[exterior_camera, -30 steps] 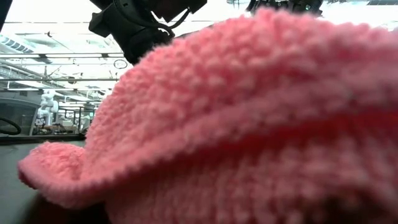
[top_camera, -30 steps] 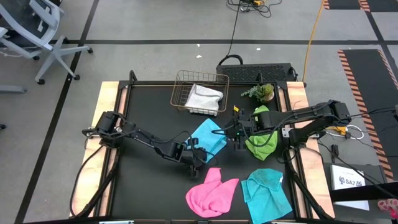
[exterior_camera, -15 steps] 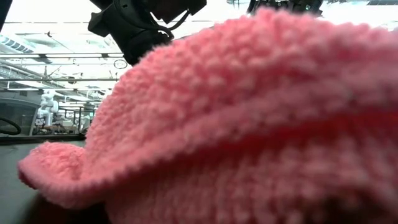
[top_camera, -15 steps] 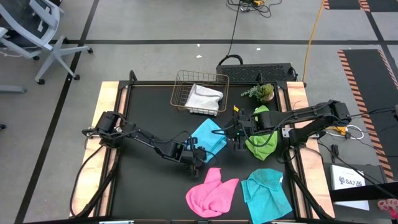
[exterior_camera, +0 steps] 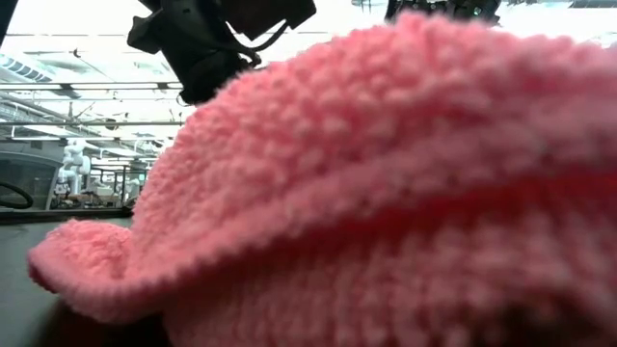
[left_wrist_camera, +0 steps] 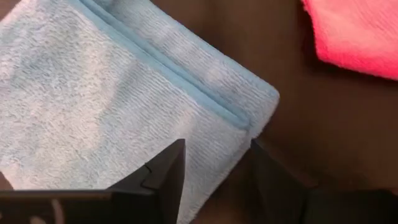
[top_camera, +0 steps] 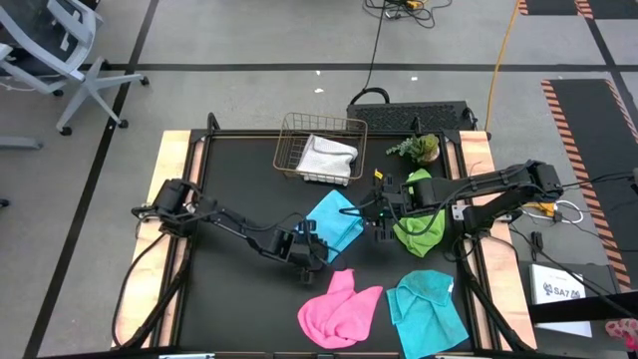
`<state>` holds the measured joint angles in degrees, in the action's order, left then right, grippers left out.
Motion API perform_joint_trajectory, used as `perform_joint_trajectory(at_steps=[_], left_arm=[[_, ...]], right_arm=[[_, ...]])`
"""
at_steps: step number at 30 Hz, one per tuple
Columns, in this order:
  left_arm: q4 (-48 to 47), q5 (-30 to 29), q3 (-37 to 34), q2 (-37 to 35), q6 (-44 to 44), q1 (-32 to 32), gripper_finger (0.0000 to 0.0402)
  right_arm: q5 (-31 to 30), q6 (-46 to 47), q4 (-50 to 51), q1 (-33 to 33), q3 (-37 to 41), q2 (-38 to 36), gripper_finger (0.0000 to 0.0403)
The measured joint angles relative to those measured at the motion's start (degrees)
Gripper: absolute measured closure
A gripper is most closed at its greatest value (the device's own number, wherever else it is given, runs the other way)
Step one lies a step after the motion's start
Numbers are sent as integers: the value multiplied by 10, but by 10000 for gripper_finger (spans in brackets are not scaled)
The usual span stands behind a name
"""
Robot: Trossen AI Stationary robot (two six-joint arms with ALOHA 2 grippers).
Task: Fold microfiber towels
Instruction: Fold the top blue microfiber cloth
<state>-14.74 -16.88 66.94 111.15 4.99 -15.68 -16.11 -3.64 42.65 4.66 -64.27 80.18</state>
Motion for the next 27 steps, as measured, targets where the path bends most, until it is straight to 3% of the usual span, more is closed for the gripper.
perform_joint_trajectory(at_steps=[9,23,27], left_arm=[[50,3,0,0,13,8,213],[19,3,0,0,15,8,213],[21,6,0,0,15,8,229]], right_arm=[[0,0,-3,0,0,0,259],[0,0,-7,0,0,0,259],[0,0,-7,0,0,0,259]])
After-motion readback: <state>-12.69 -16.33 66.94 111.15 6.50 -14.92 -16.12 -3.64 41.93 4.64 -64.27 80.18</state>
